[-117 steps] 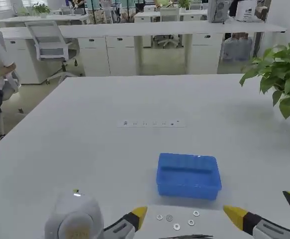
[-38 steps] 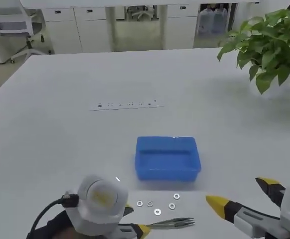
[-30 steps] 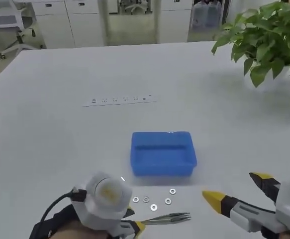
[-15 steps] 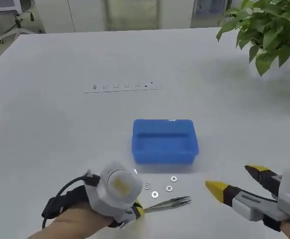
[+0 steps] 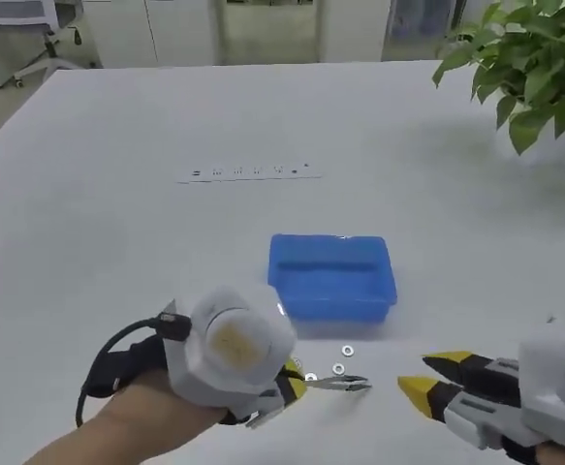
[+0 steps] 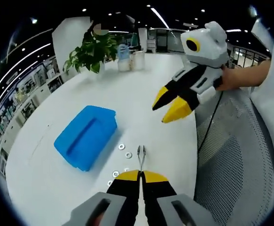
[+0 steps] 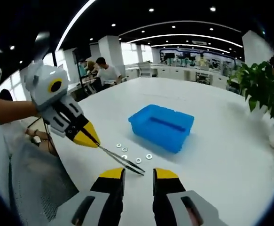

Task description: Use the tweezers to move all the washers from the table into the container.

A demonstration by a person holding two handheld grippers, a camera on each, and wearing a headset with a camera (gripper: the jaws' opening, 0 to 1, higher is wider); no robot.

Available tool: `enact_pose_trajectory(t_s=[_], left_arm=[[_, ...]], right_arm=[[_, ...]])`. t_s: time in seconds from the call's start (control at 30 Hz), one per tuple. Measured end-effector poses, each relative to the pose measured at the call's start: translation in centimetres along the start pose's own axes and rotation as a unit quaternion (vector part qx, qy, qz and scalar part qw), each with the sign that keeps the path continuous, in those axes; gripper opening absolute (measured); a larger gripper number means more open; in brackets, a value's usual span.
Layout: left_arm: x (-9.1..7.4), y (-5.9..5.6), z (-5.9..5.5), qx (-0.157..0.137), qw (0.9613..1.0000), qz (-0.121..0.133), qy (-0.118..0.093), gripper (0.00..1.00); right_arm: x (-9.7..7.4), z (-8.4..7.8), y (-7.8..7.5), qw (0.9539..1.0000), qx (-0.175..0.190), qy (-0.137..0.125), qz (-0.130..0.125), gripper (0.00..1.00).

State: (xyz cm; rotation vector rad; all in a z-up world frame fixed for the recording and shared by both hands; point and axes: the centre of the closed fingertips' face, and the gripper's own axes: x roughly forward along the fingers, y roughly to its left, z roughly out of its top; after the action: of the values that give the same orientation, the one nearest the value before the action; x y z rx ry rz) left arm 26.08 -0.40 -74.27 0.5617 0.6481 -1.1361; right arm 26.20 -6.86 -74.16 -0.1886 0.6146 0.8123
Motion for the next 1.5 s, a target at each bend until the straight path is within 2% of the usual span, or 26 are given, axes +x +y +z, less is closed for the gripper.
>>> enact_pose_trajectory(t_s=[0.07, 0.13, 0.2, 0.3, 0.4, 0.53, 0.67, 0.83, 0.97, 1.0, 1.07, 1.1, 1.13, 1.17, 1.2, 1.27, 1.3, 1.37, 1.43, 1.5], left_arm=[[-0.4, -0.1, 0.7, 0.016, 0.9999, 0.001, -0.003, 0.0], [-0.7, -0.4, 1.0, 0.03, 0.9995, -0.005, -0.002, 0.0], [-0.8, -0.5, 1.1, 0.036, 0.9993, -0.005, 0.001, 0.0], [-1.2, -0.7, 1.5, 0.075, 0.9972, -0.004, 0.003, 0.0], [-1.6, -1.3, 1.8, 0.105, 0.9942, -0.018, 0.012, 0.0], [-2.1, -1.9, 2.8, 0.14, 0.9895, -0.03, 0.014, 0.0], [-2.4, -2.7, 3.7, 0.169, 0.9846, -0.044, 0.011, 0.0], [-2.3, -3.4, 3.7, 0.197, 0.9785, -0.056, 0.021, 0.0], [-2.2, -3.5, 3.6, 0.205, 0.977, -0.055, 0.021, 0.0], [-2.1, -3.4, 3.6, 0.203, 0.9777, -0.051, 0.019, 0.0], [-2.1, -3.0, 3.6, 0.183, 0.9825, -0.034, 0.009, 0.0], [-2.1, -2.5, 3.7, 0.171, 0.9853, -0.009, 0.0, 0.0], [-2.1, -2.5, 3.6, 0.154, 0.988, -0.003, -0.007, 0.0], [-2.2, -2.3, 3.6, 0.126, 0.9919, 0.008, -0.019, 0.0], [-2.3, -2.0, 3.7, 0.103, 0.9939, 0.023, -0.034, 0.0], [-2.8, -1.6, 3.4, 0.054, 0.9961, 0.046, -0.053, 0.08], [-3.1, -1.3, 3.1, 0.029, 0.996, 0.062, -0.059, 0.12], [-3.9, -0.6, 2.5, -0.017, 0.9915, 0.1, -0.081, 0.17], [-4.5, -0.2, 1.3, -0.056, 0.9869, 0.127, -0.083, 0.24], [-5.2, 0.1, -0.2, -0.093, 0.9794, 0.159, -0.083, 0.3]], right_arm=[[1.0, 0.2, 1.7, 0.9988, -0.043, 0.013, 0.021, 0.19], [1.9, 0.5, 2.9, 0.9972, -0.063, 0.017, 0.038, 0.2], [2.4, 0.8, 3.6, 0.9963, -0.067, 0.014, 0.051, 0.2], [3.3, 1.2, 4.4, 0.993, -0.091, 0.019, 0.072, 0.21], [4.1, 1.4, 5.0, 0.99, -0.11, 0.024, 0.085, 0.22], [4.9, 1.3, 5.7, 0.9869, -0.12, 0.031, 0.103, 0.21], [5.4, 1.1, 6.3, 0.985, -0.133, 0.031, 0.105, 0.16], [5.6, 1.0, 6.5, 0.9853, -0.13, 0.031, 0.106, 0.12], [5.7, 1.0, 6.2, 0.9854, -0.135, 0.029, 0.099, 0.07], [5.7, 1.0, 6.2, 0.9858, -0.134, 0.028, 0.097, 0.07], [5.7, 0.8, 6.2, 0.9855, -0.135, 0.03, 0.098, 0.06], [5.7, 0.8, 6.2, 0.9859, -0.134, 0.03, 0.097, 0.06], [5.7, 0.8, 6.2, 0.9868, -0.128, 0.028, 0.095, 0.05], [5.7, 0.8, 6.1, 0.9874, -0.124, 0.028, 0.095, 0.05], [5.7, 0.7, 6.0, 0.9878, -0.119, 0.027, 0.097, 0.05], [5.8, 0.7, 5.7, 0.9892, -0.107, 0.028, 0.096, 0.05], [5.8, 0.7, 5.5, 0.9896, -0.104, 0.027, 0.096, 0.05], [5.8, 1.0, 5.2, 0.9909, -0.093, 0.023, 0.094, 0.05], [5.7, 1.5, 4.9, 0.992, -0.085, 0.015, 0.092, 0.05], [5.7, 2.2, 4.5, 0.9931, -0.073, 0.006, 0.091, 0.05]])
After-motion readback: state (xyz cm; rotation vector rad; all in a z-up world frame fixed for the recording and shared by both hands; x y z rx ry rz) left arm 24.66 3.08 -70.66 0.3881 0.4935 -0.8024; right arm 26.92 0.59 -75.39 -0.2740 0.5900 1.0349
